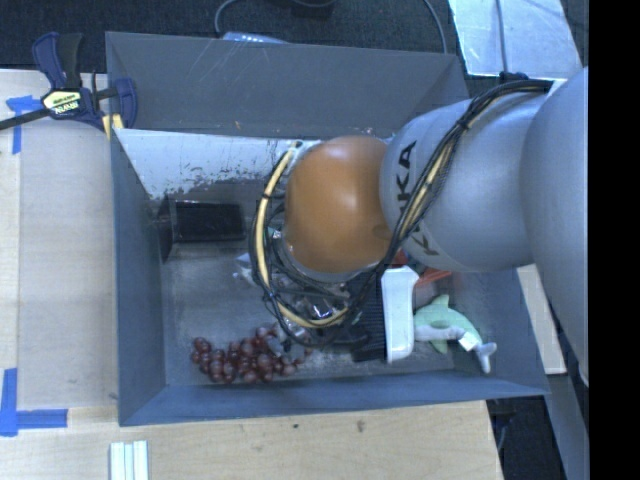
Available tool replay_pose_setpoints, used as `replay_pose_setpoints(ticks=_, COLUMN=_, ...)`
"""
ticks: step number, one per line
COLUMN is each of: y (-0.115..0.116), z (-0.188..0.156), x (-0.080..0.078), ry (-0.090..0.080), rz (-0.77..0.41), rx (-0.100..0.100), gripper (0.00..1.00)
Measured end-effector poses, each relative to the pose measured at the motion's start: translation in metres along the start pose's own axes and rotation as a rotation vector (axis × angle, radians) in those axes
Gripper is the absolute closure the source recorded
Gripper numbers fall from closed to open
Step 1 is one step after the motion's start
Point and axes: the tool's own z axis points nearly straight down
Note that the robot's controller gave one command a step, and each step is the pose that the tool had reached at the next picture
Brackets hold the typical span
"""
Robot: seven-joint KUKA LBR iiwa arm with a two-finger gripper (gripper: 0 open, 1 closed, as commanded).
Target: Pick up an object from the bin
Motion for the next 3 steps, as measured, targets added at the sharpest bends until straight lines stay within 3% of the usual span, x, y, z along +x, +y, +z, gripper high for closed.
replay_pose_setpoints(ticks=1, y=0.001, z=0.009, x=0.009, ry=0.003, rz=-0.159, rx=-0.001, gripper=0.0)
replay_pose_setpoints(ticks=2, y=0.018, z=0.053, x=0.003, ry=-0.011, rz=-0.134, rx=0.002, gripper=1.0)
replay_pose_setpoints(ticks=3, y=0.017, z=0.053, x=0.003, ry=-0.011, rz=-0.133, rx=0.001, gripper=1.0)
